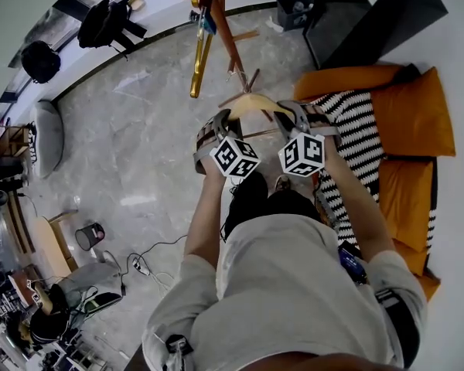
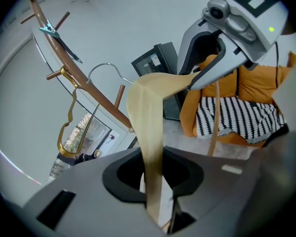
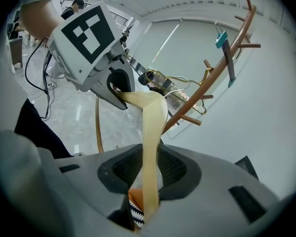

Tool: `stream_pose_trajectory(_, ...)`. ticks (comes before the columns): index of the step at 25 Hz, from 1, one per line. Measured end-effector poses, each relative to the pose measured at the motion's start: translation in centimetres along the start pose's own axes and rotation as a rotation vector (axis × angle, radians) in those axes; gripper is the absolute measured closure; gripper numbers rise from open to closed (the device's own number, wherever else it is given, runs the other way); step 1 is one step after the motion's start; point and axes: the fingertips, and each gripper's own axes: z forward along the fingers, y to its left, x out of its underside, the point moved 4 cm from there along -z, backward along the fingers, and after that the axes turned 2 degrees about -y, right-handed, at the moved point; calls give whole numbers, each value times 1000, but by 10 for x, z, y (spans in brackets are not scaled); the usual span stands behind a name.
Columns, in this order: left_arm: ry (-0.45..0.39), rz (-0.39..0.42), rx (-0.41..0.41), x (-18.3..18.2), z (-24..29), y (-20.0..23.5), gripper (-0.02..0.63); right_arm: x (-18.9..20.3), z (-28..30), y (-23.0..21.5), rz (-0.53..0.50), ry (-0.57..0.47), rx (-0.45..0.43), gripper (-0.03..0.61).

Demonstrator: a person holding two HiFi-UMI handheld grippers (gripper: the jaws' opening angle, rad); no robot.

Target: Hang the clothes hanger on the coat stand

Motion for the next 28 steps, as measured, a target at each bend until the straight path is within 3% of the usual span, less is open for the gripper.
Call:
stream_pose_trajectory(13,-37,39,-87,30,59,-1,526,25,62,19,25,-15,54,492)
stream_pose_trajectory(28,-47,67,-101,64,122,8,526,43,134,35,51,23,68,492)
